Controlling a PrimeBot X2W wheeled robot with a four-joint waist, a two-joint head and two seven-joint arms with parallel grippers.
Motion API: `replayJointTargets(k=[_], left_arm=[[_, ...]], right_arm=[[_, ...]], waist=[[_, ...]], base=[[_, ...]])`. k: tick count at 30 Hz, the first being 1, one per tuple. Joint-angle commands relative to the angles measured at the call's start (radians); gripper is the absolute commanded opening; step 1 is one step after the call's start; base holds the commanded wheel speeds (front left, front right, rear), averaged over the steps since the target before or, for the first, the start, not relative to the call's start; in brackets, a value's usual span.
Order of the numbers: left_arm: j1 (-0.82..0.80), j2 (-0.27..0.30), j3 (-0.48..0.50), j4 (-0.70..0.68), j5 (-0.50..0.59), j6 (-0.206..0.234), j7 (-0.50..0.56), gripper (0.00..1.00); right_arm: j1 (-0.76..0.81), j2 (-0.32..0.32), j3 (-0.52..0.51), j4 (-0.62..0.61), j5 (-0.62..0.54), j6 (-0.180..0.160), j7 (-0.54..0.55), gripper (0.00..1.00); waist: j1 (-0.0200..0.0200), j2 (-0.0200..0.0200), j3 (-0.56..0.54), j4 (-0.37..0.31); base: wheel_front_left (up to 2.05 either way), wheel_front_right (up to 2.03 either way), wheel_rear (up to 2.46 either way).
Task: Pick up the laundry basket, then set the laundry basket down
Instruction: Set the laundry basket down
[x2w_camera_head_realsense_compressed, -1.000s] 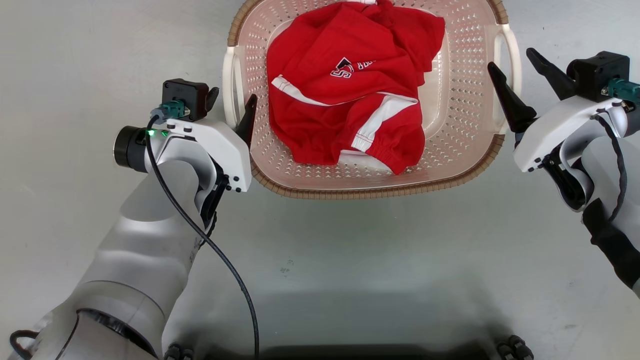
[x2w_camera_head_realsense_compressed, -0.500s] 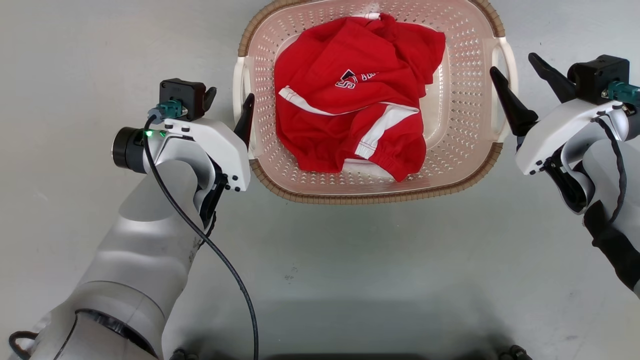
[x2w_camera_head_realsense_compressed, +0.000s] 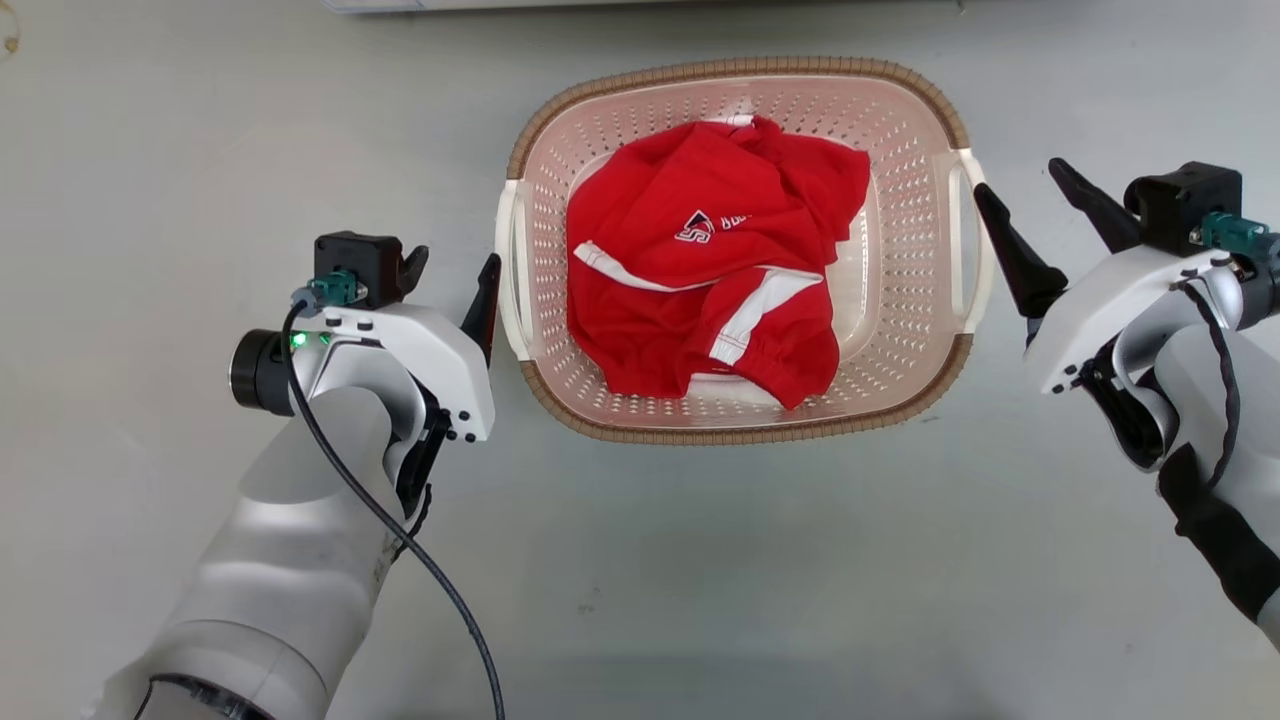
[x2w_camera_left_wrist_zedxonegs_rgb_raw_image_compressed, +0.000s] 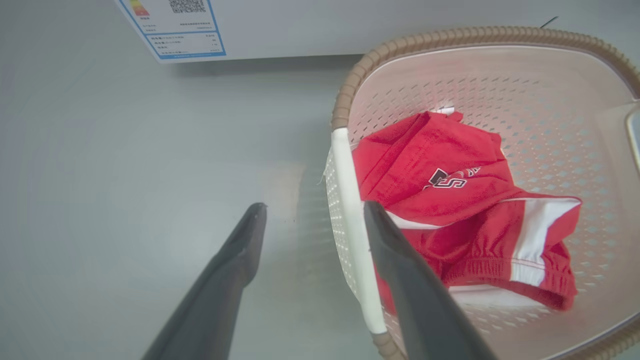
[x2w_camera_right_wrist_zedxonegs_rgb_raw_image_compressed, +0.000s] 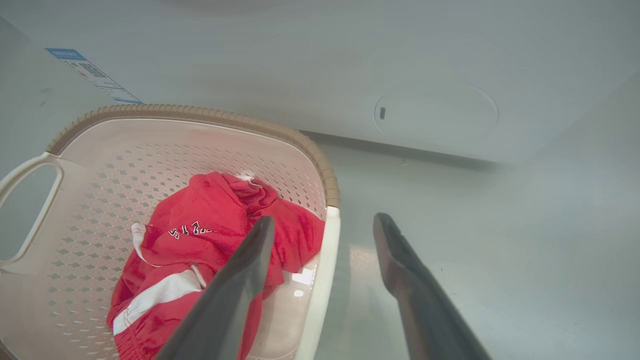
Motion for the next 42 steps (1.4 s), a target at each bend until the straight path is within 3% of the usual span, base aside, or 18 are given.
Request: replayJointTargets(k=[1,15,30,42], left_arm=[[0.043,0.038,0.026,-0.023,0.013,0.006,-0.010,1.00],[0.247,0.080,0.165,-0.195,0.090,0.049,-0.010,1.00],[0.522,0.142,0.306,-0.345,0.176,0.039,-0.010,1.00],[0.779,0.190,0.389,-0.683,0.257,0.111,-0.010,1.00]], right_arm=[[0.065,-0.004,-0.002,-0.021,0.000,-0.004,-0.013,1.00],[0.223,-0.028,-0.116,-0.182,-0.068,-0.004,-0.013,1.00],[0.451,-0.036,-0.212,-0.321,-0.133,-0.004,-0.013,1.00],[0.644,-0.084,-0.343,-0.493,-0.184,-0.004,-0.013,1.00]], waist=[[-0.0001,0.0000,-0.048,0.000],[-0.0001,0.0000,-0.295,0.001],[-0.0001,0.0000,-0.629,-0.018],[-0.0001,0.0000,-0.800,-0.006]], base=[[0.00,0.00,0.00],[0.00,0.00,0.00],[0.00,0.00,0.00],[0.00,0.00,0.00]])
